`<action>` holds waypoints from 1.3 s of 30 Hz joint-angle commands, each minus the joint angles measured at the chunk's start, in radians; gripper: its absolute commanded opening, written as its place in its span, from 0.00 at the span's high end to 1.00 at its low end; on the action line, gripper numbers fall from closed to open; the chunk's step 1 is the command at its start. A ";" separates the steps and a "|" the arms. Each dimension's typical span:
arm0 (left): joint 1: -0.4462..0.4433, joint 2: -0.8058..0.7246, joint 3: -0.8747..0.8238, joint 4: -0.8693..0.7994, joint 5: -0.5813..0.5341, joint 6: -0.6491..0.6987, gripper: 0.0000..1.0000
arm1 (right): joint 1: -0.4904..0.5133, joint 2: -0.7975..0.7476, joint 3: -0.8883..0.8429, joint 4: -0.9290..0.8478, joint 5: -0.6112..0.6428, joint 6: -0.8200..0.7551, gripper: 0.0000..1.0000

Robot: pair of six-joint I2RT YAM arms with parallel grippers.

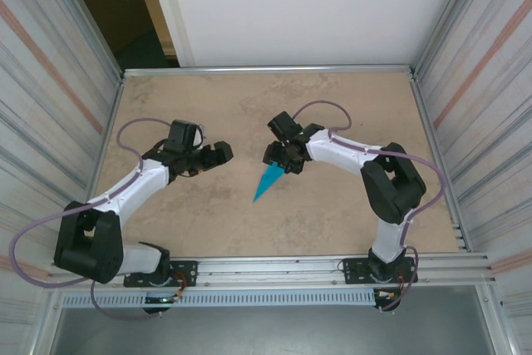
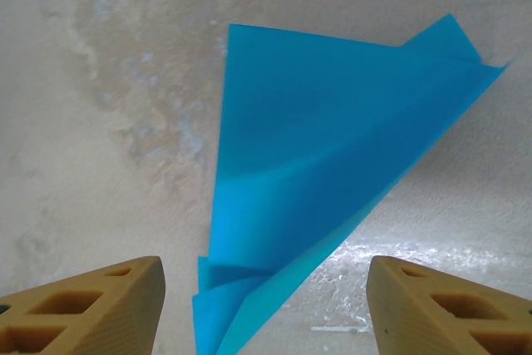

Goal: Fold a paper plane with a square sheet of paper (pick it up from the middle)
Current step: Turn over a paper plane at the center of the table.

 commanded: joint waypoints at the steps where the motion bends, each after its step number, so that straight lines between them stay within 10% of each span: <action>1: 0.008 -0.017 -0.019 -0.018 -0.023 0.039 0.08 | 0.014 0.040 0.045 -0.098 0.087 0.137 0.37; 18: 0.010 0.044 -0.002 -0.004 0.003 0.044 0.07 | 0.034 0.000 -0.025 -0.069 0.069 0.294 0.56; 30: 0.019 0.059 0.007 -0.004 0.041 0.044 0.05 | 0.032 -0.014 -0.042 -0.055 0.092 0.313 0.88; 39: 0.090 0.037 -0.028 0.044 0.119 0.005 0.05 | 0.007 -0.095 -0.040 0.056 0.043 0.080 1.00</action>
